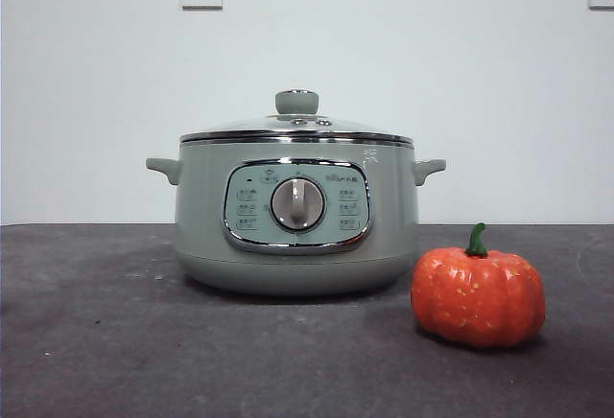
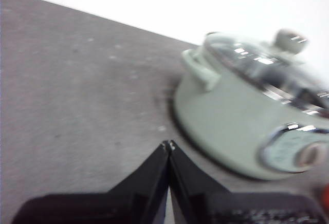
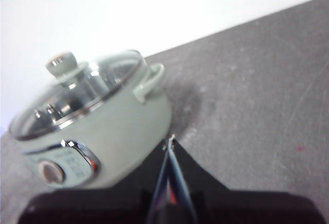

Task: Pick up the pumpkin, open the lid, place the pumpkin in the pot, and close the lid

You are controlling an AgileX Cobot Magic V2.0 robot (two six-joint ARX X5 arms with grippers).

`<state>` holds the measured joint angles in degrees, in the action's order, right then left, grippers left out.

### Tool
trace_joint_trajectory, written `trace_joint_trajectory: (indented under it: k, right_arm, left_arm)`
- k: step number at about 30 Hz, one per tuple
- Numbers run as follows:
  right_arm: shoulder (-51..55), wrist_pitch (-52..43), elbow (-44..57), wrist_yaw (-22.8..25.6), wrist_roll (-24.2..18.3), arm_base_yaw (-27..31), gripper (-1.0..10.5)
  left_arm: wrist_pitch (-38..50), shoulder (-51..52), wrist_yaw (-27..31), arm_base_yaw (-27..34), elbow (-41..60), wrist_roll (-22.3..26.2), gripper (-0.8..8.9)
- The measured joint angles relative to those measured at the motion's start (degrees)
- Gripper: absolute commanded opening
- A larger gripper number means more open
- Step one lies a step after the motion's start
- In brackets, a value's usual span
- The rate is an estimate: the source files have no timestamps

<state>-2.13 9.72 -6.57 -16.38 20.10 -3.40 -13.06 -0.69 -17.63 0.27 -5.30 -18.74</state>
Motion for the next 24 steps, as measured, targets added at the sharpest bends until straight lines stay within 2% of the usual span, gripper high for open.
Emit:
trace_joint_trajectory:
  k: [6,12,17,21,24]
  right_arm:
    - [-6.58,5.27,-7.21,-0.13,0.37,0.0,-0.1]
    - [-14.43,12.11,-18.32,-2.03,-1.49,0.0,-0.1]
    - [-21.79,21.77,-29.24,-7.67,-6.43,-0.02,-0.1]
    - [-27.74,32.83,-38.64,-15.37,-12.37,-0.83,-0.1]
    - [-31.32,40.7,-45.0,-16.55,-16.9,-1.75,-0.1]
  left_arm:
    - [-6.36,-3.52,-1.53,0.0,-7.65,-0.44,-0.08]
    - [-9.53,-9.79,-7.96,0.0,-15.76,-0.04,-0.08]
    - [-14.71,-17.16,-14.36,0.0,-23.63,3.34,-0.08]
    - [-19.87,-22.77,-22.38,0.0,-29.86,7.21,-0.08]
    - [-23.89,-25.77,-26.99,0.0,-33.99,10.25,-0.08]
